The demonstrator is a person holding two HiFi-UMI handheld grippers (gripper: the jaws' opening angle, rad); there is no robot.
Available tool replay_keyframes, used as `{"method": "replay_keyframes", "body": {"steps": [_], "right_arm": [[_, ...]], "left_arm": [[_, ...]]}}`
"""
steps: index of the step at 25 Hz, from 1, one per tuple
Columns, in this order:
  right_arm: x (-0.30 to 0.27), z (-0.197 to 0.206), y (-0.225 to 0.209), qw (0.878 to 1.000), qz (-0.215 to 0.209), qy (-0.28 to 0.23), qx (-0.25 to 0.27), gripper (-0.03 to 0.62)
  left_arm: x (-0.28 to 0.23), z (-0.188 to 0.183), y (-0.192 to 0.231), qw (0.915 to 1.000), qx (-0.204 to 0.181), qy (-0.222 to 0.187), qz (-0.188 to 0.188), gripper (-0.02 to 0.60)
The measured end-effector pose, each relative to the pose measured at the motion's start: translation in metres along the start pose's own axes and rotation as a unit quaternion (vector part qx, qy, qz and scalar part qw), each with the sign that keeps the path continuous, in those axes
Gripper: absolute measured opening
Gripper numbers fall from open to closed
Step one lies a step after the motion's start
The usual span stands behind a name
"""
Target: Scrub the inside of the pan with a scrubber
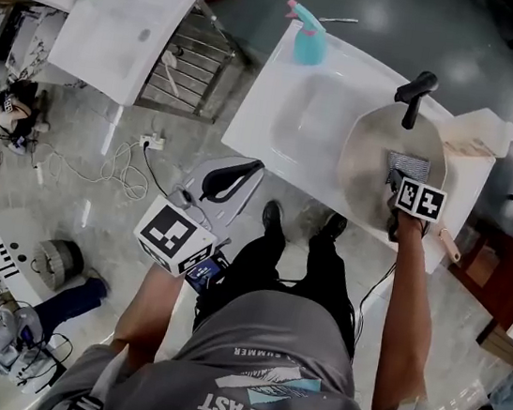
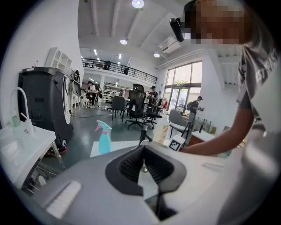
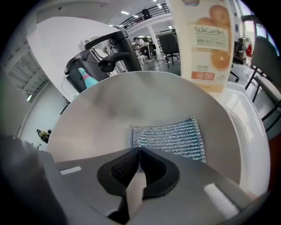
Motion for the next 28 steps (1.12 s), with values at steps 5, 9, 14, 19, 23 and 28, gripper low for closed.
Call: {"method": "replay_keyframes", "body": {"steps": [5,9,14,19,23,28], "right_arm": [[-0.009,-0.020,-0.010,1.000,0.007,-0.024,-0.019,0.015],[-0.012,-0.037,0.000,0.999,0.006,-0.046,-0.016,0.015],[-0.017,-0.054,0.027,0.998,-0.013,-0.062,0.002,0.015],[-0.015,-0.060,0.052,0.997,-0.037,-0.065,0.021,0.014],[-0.011,-0.050,0.065,0.996,-0.062,-0.056,0.037,0.015],[-0.004,-0.031,0.083,0.991,-0.104,-0.033,0.079,0.015]], "left_arm": [[-0.001,0.005,0.004,1.0000,0.004,0.006,-0.002,0.002],[0.001,0.007,0.006,0.9999,0.008,0.006,-0.004,0.002],[0.003,0.012,0.009,0.9998,0.013,0.008,-0.008,0.002],[0.005,0.014,0.009,0.9998,0.015,0.008,-0.010,0.002],[0.006,0.016,0.009,0.9998,0.016,0.008,-0.010,0.002],[0.003,0.018,0.008,0.9998,0.016,0.011,-0.007,0.002]]}}
Point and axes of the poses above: the fingertips, and each gripper's own axes: x backward along the fingers, y to its left, z out of its underside, the point moved 4 cm from there along x, backward along the fingers, and after that the axes turned 12 degrees about z, right-handed, at the moved point
